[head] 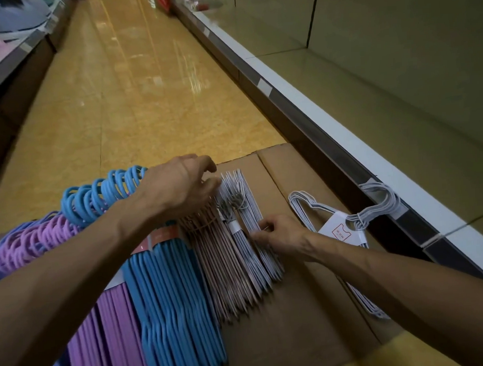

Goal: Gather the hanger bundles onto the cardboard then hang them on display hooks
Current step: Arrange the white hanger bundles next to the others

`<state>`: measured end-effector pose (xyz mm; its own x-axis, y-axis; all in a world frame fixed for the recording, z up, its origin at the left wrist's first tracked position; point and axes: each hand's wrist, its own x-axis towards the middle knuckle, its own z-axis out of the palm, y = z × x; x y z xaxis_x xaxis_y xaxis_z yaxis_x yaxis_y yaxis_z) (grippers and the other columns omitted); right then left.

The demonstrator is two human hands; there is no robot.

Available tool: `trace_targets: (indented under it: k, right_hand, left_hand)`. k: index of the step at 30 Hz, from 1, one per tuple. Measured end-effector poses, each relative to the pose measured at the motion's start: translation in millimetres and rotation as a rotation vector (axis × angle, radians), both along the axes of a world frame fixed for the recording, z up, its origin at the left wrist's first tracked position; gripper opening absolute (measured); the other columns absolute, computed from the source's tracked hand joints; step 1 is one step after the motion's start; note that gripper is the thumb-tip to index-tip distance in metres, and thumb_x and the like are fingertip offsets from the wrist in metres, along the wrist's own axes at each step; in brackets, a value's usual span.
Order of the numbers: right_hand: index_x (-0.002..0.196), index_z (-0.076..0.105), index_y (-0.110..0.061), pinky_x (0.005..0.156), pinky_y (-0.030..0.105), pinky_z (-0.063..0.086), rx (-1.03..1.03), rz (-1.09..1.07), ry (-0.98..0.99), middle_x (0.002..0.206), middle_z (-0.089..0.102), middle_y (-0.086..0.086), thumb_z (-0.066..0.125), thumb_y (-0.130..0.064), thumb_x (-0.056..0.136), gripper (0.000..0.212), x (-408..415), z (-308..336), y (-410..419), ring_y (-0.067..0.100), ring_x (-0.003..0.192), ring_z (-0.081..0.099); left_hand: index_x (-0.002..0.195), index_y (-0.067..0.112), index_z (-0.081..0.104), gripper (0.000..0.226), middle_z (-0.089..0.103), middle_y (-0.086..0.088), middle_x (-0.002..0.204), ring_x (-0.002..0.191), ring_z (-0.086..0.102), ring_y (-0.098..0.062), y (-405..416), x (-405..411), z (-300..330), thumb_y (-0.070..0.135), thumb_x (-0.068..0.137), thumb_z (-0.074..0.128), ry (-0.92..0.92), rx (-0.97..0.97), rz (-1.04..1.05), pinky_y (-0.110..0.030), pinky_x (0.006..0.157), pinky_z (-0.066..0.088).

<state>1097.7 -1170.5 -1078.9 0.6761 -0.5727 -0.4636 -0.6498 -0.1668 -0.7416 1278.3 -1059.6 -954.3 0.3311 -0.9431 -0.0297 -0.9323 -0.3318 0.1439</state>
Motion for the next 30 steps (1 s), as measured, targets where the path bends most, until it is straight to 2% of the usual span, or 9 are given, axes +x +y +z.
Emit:
trace_targets:
  k: [2,5,9,12,20,23,25,27,30]
  right_hand:
    - [0.116,0.065,-0.011,0.09,0.044,0.057,-0.023,-0.021,-0.046,0.105,0.069,0.007,0.06,-0.036,0.098,0.031,-10,5,-4,0.023,0.097,0.067]
    - [0.108,0.066,-0.013,0.082,0.033,0.059,-0.063,-0.058,-0.124,0.1,0.069,0.005,0.056,-0.03,0.101,0.021,-31,20,-9,0.018,0.093,0.068]
    - [0.099,0.067,-0.009,0.07,0.028,0.057,-0.131,-0.131,-0.183,0.086,0.07,0.002,0.055,-0.027,0.101,0.022,-63,37,-14,0.01,0.074,0.066]
    - [0.1,0.069,-0.006,0.069,0.028,0.056,-0.134,-0.168,-0.188,0.087,0.07,0.009,0.055,-0.026,0.101,0.025,-90,48,-17,0.012,0.074,0.065]
    - [0.092,0.07,-0.014,0.062,0.02,0.055,-0.236,-0.32,-0.026,0.09,0.072,0.0,0.055,-0.033,0.101,0.026,-147,43,-29,0.014,0.08,0.07]
    - [0.083,0.069,-0.006,0.07,0.037,0.062,-0.261,-0.365,0.192,0.081,0.072,0.004,0.058,-0.043,0.097,0.042,-160,30,-38,0.019,0.074,0.071]
    - [0.083,0.068,-0.005,0.076,0.04,0.062,-0.205,-0.381,0.259,0.083,0.072,0.008,0.059,-0.047,0.095,0.044,-164,23,-41,0.023,0.076,0.071]
    - [0.09,0.067,-0.006,0.081,0.038,0.06,-0.061,-0.436,0.19,0.089,0.072,0.008,0.062,-0.041,0.096,0.036,-165,17,-43,0.022,0.083,0.07]
    - [0.114,0.063,-0.004,0.096,0.048,0.055,0.179,-0.562,-0.001,0.106,0.073,0.01,0.065,-0.032,0.096,0.033,-160,6,-47,0.028,0.1,0.069]
  left_hand:
    - [0.126,0.017,0.06,0.037,0.064,-0.002,0.125,0.106,0.06,-0.018,0,-1,5,0.041,0.1,0.049,0.192,-0.163,0.008,-0.033,0.085,0.051]
    - [0.122,0.021,0.063,0.028,0.063,0.008,0.111,0.098,0.06,-0.009,2,-4,13,0.035,0.1,0.052,0.374,-0.308,0.03,-0.017,0.072,0.044]
    - [0.119,0.029,0.062,0.023,0.066,0.01,0.111,0.101,0.065,-0.009,6,-13,19,0.037,0.1,0.051,0.456,-0.374,-0.01,-0.031,0.084,0.054]
    - [0.118,0.027,0.063,0.022,0.07,0.01,0.105,0.096,0.067,-0.006,5,-27,21,0.033,0.1,0.052,0.56,-0.415,-0.026,-0.041,0.089,0.057]
    - [0.119,0.024,0.063,0.021,0.071,0.007,0.103,0.088,0.069,-0.002,-17,-58,31,0.027,0.102,0.052,0.705,-0.488,-0.038,-0.029,0.082,0.058]
    - [0.119,0.022,0.063,0.021,0.071,0.005,0.102,0.087,0.069,-0.003,-21,-65,32,0.026,0.102,0.052,0.748,-0.497,-0.033,-0.026,0.079,0.058]
    - [0.119,0.021,0.063,0.021,0.071,0.004,0.102,0.088,0.069,-0.005,-21,-68,31,0.025,0.101,0.052,0.74,-0.486,-0.036,-0.026,0.079,0.058]
    - [0.119,0.021,0.063,0.021,0.071,0.005,0.102,0.089,0.069,-0.005,-20,-68,30,0.026,0.101,0.052,0.73,-0.477,-0.038,-0.027,0.079,0.058]
    - [0.12,0.022,0.062,0.022,0.07,0.006,0.103,0.089,0.069,-0.005,-17,-66,27,0.027,0.101,0.051,0.714,-0.46,-0.032,-0.027,0.078,0.058]
